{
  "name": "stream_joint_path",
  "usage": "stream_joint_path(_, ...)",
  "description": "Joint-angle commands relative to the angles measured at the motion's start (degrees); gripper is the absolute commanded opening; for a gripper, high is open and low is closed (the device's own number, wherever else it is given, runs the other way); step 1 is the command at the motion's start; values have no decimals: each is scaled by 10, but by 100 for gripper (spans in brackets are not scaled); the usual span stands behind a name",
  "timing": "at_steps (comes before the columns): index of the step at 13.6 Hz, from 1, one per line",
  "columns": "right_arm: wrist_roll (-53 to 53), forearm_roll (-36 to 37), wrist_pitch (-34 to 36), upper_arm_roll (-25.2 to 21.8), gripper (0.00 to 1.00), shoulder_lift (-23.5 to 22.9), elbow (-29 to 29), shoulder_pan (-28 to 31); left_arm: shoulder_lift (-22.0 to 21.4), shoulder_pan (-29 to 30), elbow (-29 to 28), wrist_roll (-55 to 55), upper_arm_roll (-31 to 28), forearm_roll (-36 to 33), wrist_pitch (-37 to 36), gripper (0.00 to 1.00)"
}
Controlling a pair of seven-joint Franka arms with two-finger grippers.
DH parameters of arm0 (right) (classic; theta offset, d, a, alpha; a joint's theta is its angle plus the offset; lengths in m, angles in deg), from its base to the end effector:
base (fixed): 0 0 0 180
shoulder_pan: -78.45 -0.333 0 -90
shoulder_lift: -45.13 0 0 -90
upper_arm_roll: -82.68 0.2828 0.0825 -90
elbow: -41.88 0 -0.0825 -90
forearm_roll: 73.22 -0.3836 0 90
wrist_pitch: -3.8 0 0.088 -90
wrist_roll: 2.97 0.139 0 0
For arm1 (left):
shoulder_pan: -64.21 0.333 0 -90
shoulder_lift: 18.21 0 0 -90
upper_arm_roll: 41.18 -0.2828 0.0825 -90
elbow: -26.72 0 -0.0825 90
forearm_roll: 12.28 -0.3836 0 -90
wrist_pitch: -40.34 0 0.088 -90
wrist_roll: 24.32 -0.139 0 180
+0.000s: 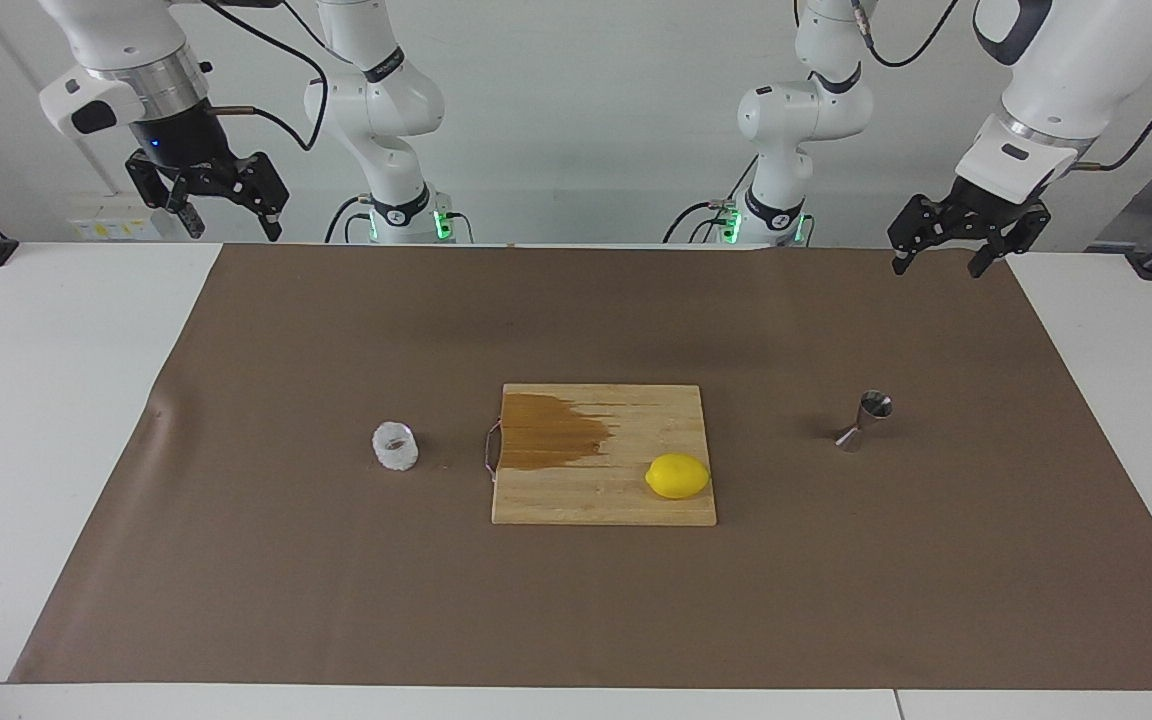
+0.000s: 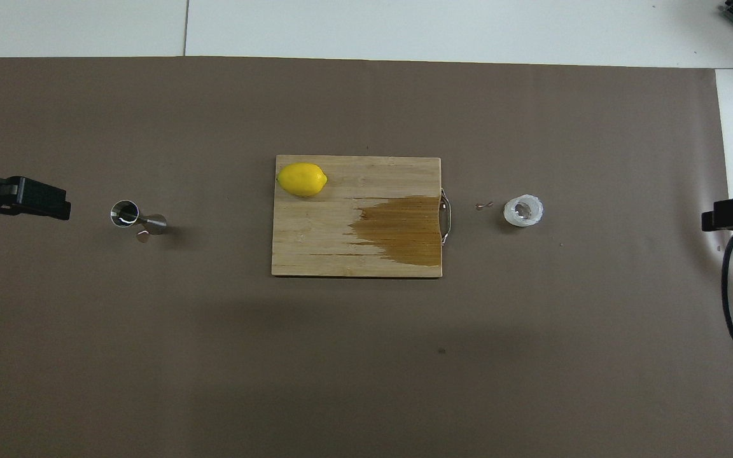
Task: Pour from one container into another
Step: 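Move the left gripper toward the small silver cup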
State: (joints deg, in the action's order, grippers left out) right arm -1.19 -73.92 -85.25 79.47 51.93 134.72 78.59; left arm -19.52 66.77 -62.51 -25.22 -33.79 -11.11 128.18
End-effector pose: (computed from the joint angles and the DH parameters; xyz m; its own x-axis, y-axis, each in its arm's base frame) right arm 0.5198 -0.0303 0.5981 0.9947 -0.0891 0.0517 -0.0881 -0.9959 -0.0204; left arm 0.5420 -0.0494 0.5748 0.9949 -0.1006 -0.0013 -0.1005 -0.9948 0.0175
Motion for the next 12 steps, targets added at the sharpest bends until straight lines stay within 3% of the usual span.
stream_joint_path(1, 9, -7, 6, 2, 100, 7, 5, 4, -7, -2, -7, -9, -4, -6, -5, 100)
stream_joint_path(6, 9, -7, 6, 2, 100, 7, 5, 4, -9, 2, -9, 0, -4, -1, -5, 100)
stream_joint_path(12, 9, -7, 6, 2, 100, 7, 5, 4, -60, 2, -108, 3, -6, 0, 14, 100)
